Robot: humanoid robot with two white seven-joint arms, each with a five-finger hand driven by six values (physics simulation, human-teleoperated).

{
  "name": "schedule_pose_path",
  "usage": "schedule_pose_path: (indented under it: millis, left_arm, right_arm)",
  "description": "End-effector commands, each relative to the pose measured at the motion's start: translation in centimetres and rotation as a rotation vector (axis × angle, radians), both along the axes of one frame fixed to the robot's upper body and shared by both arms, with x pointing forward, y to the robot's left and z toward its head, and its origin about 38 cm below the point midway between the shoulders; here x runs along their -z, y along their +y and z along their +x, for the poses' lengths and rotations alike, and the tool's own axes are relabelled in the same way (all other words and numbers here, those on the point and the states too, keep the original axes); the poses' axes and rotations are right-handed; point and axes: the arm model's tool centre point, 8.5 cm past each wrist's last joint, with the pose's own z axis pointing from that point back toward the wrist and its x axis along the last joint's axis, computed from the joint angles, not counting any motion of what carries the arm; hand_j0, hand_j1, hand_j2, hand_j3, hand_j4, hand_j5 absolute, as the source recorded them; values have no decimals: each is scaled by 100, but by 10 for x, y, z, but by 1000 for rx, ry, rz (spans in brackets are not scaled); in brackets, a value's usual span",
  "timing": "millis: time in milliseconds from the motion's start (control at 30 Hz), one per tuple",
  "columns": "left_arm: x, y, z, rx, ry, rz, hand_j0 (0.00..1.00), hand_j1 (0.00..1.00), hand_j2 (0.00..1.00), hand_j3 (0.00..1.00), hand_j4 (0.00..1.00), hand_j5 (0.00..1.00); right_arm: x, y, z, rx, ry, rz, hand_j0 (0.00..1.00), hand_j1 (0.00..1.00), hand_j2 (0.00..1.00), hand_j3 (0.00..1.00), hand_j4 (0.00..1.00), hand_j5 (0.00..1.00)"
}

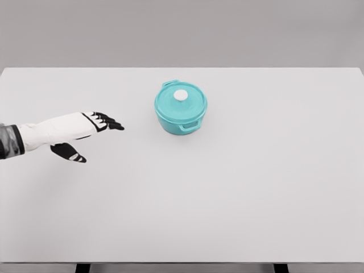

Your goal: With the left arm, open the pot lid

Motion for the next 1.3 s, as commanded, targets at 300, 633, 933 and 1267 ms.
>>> schedule_pose_path:
  millis: [300,633,933,1267]
  left_arm:
    - [-2,-2,3,5,-27,42,100,100,100,100,100,100]
    - [-17,-61,82,122,73,167,100,100,100,100,100,100]
    - [-99,-150,110,272,-103,211,100,100,100,100,100,100]
    - [-84,-187,162,163,-76,273,100,100,100,100,100,100]
  right_arm:
    - [0,-1,-8,-2,11,-6,100,100,100,100,100,100]
    - [0,0,-8,-3,10,-5,100,100,100,100,100,100]
    - [0,0,-8,-3,10,-5,100,100,100,100,100,100]
    - [0,0,-8,-3,10,-5,100,100,100,100,100,100]
